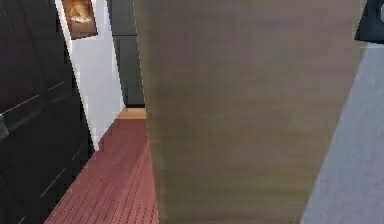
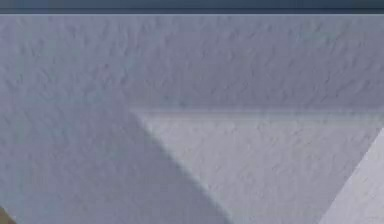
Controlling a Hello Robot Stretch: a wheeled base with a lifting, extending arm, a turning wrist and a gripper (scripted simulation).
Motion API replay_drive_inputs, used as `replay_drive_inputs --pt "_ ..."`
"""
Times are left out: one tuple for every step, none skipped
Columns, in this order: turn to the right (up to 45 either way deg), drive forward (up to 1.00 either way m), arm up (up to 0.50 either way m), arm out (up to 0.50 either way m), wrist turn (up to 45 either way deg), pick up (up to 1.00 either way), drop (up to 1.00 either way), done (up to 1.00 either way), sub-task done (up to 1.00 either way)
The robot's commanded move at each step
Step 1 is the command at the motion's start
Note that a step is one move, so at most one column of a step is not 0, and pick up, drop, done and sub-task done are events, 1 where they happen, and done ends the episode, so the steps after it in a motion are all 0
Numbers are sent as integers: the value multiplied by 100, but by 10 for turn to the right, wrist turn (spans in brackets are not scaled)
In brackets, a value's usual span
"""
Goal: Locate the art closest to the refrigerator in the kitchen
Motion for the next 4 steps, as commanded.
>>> replay_drive_inputs --pt "-450 0 0 0 0 0 0 0 0" --pt "-420 0 0 0 0 0 0 0 0" --pt "0 5 0 0 0 0 0 0 0" --pt "240 0 0 0 0 0 0 0 0"
